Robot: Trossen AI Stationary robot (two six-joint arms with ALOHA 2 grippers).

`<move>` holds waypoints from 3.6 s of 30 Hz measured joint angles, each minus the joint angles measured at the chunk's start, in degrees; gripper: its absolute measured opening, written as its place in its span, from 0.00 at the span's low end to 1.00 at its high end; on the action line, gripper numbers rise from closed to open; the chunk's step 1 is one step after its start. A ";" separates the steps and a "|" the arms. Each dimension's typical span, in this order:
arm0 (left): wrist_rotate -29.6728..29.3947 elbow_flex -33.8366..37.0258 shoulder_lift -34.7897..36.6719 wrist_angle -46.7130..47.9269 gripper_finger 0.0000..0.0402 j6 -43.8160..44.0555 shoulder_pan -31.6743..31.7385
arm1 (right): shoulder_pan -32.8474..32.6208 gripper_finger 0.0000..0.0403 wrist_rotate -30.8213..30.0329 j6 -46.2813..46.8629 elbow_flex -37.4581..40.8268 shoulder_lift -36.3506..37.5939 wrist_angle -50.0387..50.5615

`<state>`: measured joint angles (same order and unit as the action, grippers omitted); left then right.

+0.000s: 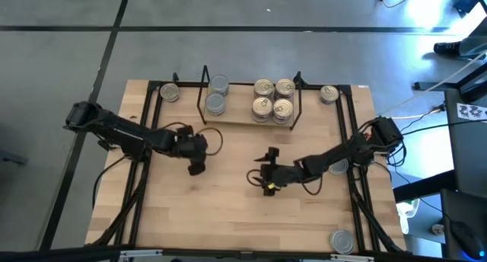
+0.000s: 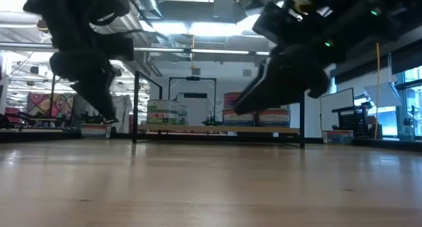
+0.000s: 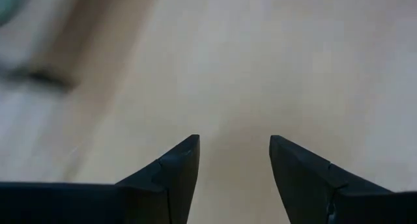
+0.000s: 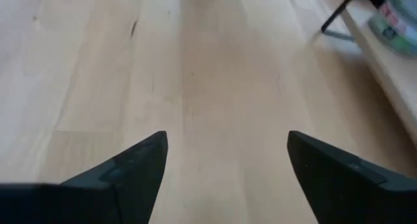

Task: Stack canned seafood by type on shelf
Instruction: Adjust the shelf on the table

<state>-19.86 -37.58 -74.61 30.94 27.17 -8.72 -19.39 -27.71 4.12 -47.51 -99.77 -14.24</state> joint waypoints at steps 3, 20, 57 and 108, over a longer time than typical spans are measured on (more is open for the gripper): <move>-3.55 -3.17 0.76 13.06 0.46 5.18 2.62 | -1.78 0.78 -1.66 5.31 2.93 0.00 -2.70; -9.66 -4.48 0.79 22.83 0.46 -0.16 16.65 | -6.48 0.78 -10.53 10.82 13.40 -0.96 -15.39; 11.96 -19.48 -32.80 -35.06 0.46 -31.67 19.21 | -6.48 0.78 -12.83 10.64 13.56 -0.96 -15.54; 19.87 -19.37 -38.51 -50.00 0.46 -33.05 25.82 | -6.48 0.78 -13.35 10.69 13.56 -0.96 -14.69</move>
<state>0.00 -56.95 -113.12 -19.06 -5.88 17.10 -25.87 -41.06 14.81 -33.95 -100.73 -28.93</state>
